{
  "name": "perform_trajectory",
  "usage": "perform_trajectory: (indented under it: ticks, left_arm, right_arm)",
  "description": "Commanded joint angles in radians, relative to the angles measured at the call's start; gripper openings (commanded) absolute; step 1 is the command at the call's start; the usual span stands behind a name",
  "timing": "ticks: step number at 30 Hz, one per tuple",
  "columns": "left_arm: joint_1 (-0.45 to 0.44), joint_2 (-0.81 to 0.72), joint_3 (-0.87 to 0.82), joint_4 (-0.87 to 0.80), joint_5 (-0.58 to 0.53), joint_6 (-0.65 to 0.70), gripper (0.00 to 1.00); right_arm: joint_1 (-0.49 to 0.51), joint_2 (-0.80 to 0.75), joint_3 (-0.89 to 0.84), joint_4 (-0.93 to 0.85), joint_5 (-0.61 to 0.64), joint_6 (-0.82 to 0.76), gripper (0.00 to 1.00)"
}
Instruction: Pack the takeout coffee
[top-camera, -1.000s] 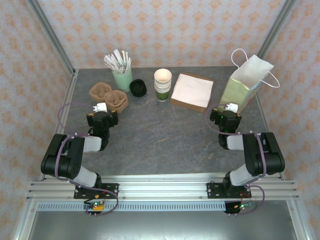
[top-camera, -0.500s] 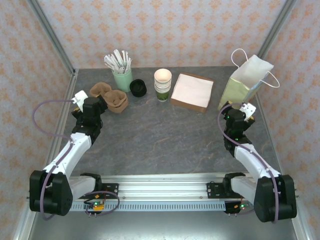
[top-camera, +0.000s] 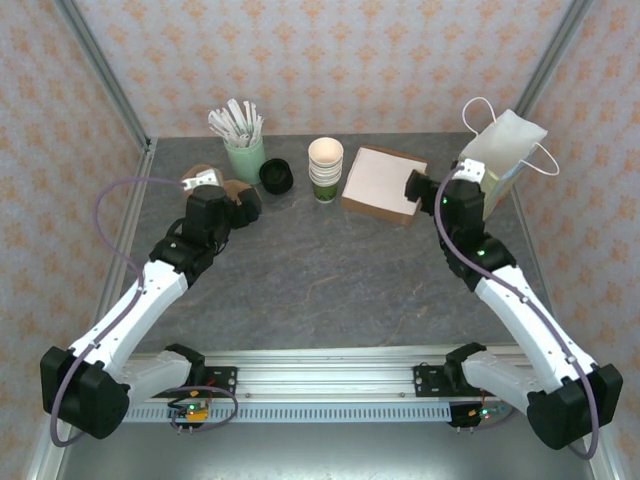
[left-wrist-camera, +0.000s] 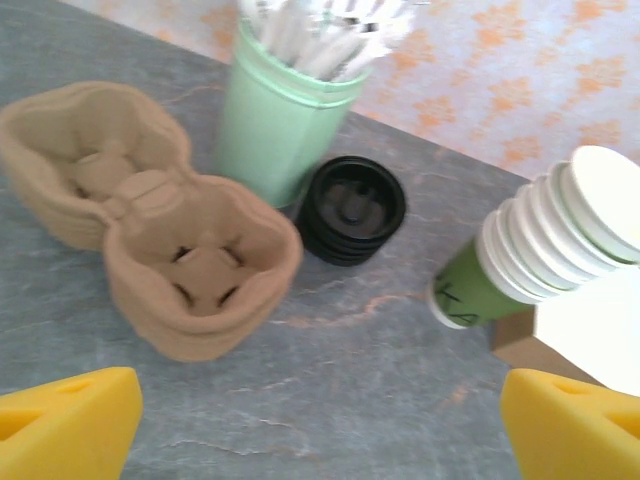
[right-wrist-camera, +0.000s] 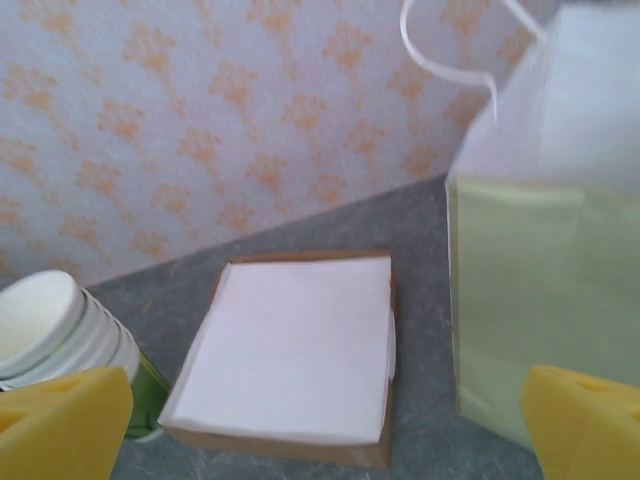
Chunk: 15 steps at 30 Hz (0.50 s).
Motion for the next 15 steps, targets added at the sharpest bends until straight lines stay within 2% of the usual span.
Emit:
perform_trajectory:
  ticks: [1, 4, 7, 10, 15]
  left_arm:
    - [-0.033, 0.023, 0.075, -0.047, 0.033, 0.055, 0.92]
    - [-0.049, 0.053, 0.109, -0.058, 0.060, 0.083, 0.90]
    - [-0.066, 0.090, 0.132, -0.042, 0.102, 0.107, 0.89]
    - [-0.079, 0.150, 0.184, -0.054, 0.153, 0.131, 0.86]
    - [-0.090, 0.262, 0.292, -0.111, 0.178, 0.159, 0.79]
  right_arm:
    - [-0.004, 0.026, 0.136, -0.194, 0.035, -0.074, 1.00]
    - [-0.033, 0.091, 0.245, -0.276, -0.005, -0.098, 1.00]
    - [-0.028, 0.167, 0.307, -0.295, -0.191, -0.107, 0.98]
    - [0.012, 0.258, 0.327, -0.251, -0.312, -0.094, 0.96]
    - [0.045, 0.452, 0.419, -0.205, -0.380, -0.043, 0.88]
